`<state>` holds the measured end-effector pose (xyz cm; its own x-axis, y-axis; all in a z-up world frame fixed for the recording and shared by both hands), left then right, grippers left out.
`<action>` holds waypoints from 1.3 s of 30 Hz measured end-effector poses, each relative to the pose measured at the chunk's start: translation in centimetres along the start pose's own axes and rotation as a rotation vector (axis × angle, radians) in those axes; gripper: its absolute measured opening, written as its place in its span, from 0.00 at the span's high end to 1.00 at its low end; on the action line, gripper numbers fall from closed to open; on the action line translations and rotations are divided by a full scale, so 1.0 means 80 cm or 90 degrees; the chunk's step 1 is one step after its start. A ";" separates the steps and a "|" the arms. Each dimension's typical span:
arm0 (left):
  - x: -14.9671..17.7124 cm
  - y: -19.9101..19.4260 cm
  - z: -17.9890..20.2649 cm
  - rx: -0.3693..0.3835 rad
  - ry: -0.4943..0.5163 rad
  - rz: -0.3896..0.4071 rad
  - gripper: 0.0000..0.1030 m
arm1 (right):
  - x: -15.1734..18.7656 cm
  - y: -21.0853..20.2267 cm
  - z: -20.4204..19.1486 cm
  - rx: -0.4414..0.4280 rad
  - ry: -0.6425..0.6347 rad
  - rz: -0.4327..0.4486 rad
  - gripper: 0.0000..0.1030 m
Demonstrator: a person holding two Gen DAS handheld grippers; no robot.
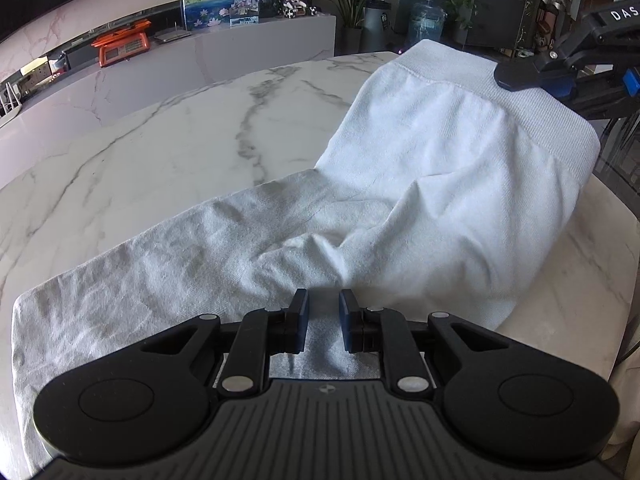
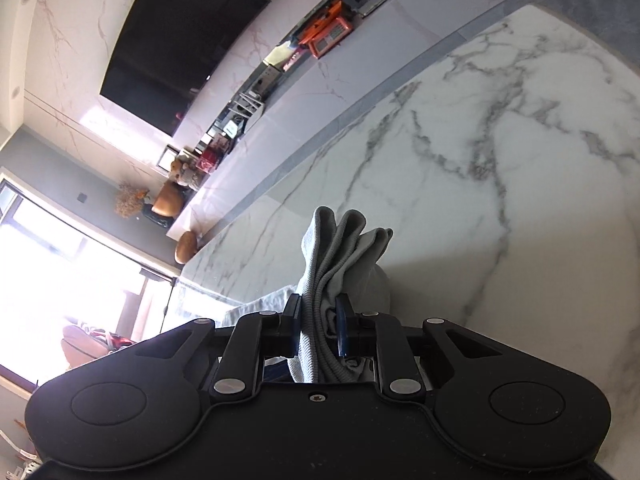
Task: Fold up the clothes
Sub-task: 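Lift the ribbed end up off the table with the right gripper, then fold the held ribbed end over the stack with the right gripper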
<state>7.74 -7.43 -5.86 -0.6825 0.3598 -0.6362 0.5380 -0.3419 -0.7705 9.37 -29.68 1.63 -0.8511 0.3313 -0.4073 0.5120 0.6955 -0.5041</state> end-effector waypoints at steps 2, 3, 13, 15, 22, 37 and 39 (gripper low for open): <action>-0.001 -0.015 -0.006 0.014 -0.021 0.002 0.85 | -0.005 0.001 -0.018 -0.007 -0.005 0.002 0.85; 0.001 -0.023 -0.011 0.014 -0.024 0.000 0.85 | -0.008 0.002 -0.026 -0.011 -0.009 0.004 0.85; 0.048 -0.036 -0.043 0.049 -0.061 -0.036 0.88 | -0.008 0.052 -0.134 -0.052 -0.062 -0.018 0.85; 0.049 -0.046 -0.051 0.045 -0.068 -0.021 0.88 | -0.004 0.068 -0.154 -0.054 -0.076 -0.027 0.85; 0.058 -0.124 -0.134 -0.051 -0.141 0.061 0.88 | 0.026 0.127 -0.212 -0.024 -0.125 -0.063 0.85; 0.131 -0.147 -0.212 -0.108 -0.274 -0.038 0.92 | 0.094 0.237 -0.271 0.067 -0.228 -0.105 0.85; 0.132 -0.145 -0.211 -0.104 -0.276 -0.038 0.92 | 0.110 0.253 -0.273 0.076 -0.241 -0.121 0.85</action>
<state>2.66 15.01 -4.34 -0.8396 -0.0327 -0.5422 0.5387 -0.1785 -0.8234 9.70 1.27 4.49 -0.8402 -0.0673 -0.5381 0.3796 0.6356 -0.6722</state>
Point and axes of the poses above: each gripper's, at about its wrist camera, not at the fingertips, and y roughly the way its jaws point, z to its right, x to its underside, the point moved 6 cm from there along y, roughly the way its jaws point, and after that the axes turned 1 degree about -x, right-handed, at the moved point
